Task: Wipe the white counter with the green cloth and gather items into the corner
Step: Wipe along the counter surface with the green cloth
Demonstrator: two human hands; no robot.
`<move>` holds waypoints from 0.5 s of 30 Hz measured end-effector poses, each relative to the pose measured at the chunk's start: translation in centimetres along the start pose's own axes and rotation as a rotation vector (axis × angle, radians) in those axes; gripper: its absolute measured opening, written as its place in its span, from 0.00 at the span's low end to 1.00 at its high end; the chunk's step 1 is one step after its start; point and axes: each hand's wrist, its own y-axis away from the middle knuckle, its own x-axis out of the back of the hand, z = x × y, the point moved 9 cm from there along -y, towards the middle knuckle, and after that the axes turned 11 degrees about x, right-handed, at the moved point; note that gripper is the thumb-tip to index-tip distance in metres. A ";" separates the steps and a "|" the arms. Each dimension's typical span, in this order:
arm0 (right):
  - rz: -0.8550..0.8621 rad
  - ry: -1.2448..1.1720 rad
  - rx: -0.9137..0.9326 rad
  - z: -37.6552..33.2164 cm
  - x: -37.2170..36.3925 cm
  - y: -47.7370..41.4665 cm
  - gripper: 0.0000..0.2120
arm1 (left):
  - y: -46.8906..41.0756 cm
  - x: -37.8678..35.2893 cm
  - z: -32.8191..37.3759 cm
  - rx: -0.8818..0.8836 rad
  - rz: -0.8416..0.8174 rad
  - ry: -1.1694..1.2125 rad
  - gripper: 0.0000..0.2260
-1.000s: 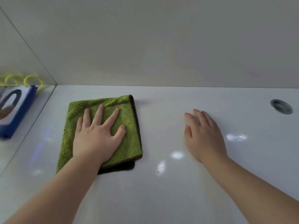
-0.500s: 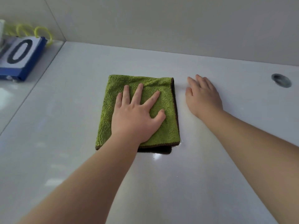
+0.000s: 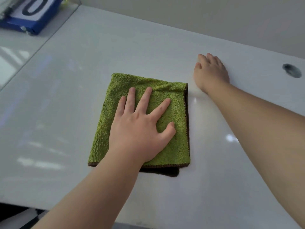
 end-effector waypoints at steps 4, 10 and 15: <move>-0.015 -0.004 -0.007 -0.5 0.1 0.6 0.23 | 1.7 0.3 0.1 0.000 0.010 0.006 0.30; -0.087 -0.003 -0.031 -0.2 -0.4 2.6 0.25 | 3.5 0.4 0.3 -0.024 -0.013 0.022 0.31; -0.131 0.000 -0.057 -0.5 -0.4 3.6 0.26 | 5.5 0.5 0.3 -0.049 0.008 0.038 0.30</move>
